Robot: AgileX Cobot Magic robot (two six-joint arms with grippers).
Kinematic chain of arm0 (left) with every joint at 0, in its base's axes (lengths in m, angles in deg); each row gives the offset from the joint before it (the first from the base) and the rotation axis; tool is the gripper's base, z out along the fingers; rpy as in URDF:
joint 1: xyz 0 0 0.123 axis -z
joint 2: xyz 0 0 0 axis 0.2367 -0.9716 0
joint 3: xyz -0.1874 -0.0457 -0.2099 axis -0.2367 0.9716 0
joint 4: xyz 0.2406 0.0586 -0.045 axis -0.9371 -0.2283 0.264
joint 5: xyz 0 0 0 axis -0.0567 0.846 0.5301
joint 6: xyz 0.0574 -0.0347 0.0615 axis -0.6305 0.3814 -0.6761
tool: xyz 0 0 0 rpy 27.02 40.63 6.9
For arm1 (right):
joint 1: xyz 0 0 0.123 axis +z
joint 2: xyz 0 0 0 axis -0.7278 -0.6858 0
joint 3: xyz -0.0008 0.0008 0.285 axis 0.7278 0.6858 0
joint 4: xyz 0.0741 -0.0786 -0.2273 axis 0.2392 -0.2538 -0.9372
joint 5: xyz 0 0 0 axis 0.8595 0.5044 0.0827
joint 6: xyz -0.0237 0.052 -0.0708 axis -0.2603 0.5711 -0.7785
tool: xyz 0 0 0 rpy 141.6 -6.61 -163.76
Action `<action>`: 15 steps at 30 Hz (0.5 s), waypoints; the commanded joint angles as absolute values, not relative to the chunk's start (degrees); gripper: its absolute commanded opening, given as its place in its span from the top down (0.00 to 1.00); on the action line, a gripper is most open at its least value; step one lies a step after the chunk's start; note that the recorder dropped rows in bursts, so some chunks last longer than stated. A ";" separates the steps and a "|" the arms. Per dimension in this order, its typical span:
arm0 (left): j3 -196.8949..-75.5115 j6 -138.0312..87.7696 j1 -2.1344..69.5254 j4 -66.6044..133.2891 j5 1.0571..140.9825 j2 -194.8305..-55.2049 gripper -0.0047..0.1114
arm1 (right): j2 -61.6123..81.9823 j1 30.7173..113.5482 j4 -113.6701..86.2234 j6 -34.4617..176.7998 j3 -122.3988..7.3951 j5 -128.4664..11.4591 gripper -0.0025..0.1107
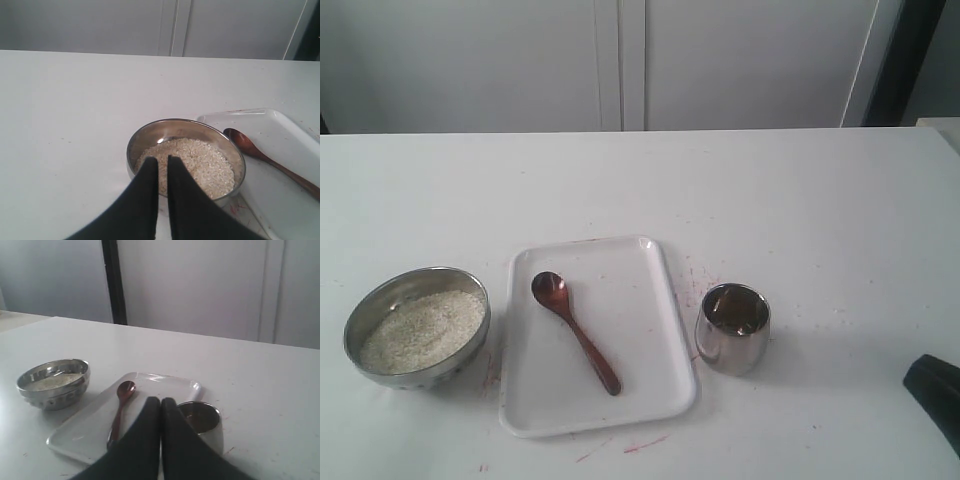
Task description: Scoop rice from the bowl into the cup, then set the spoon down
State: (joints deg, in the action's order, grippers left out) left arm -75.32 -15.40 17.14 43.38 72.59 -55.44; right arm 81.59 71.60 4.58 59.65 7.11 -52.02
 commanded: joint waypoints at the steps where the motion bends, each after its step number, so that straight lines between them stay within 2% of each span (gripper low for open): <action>1: -75.51 -15.30 17.28 43.92 72.38 -55.20 0.84 | 81.98 66.11 4.69 58.97 7.40 -51.90 0.98; 15: -75.51 -15.30 17.28 43.92 72.38 -55.20 0.84 | 81.98 48.82 4.69 58.97 7.40 -51.90 0.98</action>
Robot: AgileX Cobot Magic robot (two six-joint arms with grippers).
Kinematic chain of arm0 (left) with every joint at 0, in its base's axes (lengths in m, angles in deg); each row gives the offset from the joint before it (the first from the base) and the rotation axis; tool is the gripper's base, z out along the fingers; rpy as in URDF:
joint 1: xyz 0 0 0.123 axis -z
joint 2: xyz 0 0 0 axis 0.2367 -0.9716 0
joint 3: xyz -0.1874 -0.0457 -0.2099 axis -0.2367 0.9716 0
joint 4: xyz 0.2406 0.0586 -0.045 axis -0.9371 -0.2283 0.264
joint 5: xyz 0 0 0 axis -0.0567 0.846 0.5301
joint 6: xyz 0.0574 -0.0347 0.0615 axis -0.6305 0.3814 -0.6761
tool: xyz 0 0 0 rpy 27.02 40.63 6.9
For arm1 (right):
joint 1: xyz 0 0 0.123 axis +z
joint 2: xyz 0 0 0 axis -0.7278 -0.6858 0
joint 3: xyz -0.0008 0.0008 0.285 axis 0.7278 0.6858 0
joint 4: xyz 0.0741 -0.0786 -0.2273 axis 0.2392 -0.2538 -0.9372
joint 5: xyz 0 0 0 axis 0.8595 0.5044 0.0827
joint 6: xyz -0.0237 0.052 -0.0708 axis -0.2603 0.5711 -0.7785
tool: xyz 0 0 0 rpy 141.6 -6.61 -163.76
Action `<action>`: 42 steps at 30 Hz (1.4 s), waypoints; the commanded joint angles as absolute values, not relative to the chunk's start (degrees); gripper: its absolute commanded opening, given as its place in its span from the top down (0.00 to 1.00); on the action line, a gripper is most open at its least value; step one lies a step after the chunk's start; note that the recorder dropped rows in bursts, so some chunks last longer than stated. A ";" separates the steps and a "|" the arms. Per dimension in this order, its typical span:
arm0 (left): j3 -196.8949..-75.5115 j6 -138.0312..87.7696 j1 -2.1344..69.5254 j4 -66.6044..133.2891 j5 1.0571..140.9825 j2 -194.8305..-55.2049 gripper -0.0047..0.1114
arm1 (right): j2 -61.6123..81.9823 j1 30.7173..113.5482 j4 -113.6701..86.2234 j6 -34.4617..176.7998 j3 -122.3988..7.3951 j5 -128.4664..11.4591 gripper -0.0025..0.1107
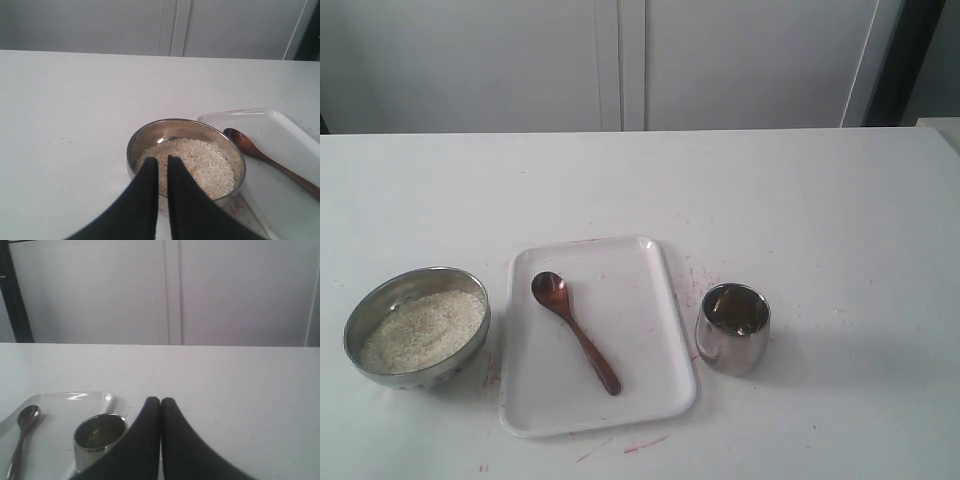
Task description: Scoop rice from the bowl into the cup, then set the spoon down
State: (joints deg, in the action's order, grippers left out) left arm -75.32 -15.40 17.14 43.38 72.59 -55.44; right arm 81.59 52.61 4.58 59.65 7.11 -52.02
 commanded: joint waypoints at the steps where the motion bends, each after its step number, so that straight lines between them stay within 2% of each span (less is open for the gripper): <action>1: -75.51 -15.30 17.28 43.92 72.38 -55.20 0.84 | 81.98 47.89 4.69 58.97 7.40 -51.90 0.98; 11: -75.51 -15.30 17.28 43.92 72.38 -55.20 0.84 | 81.98 42.98 4.69 58.97 7.40 -51.90 0.98; 42: -75.51 -15.30 17.28 43.92 72.38 -55.20 0.84 | 81.98 42.71 4.69 58.97 7.40 -51.90 0.98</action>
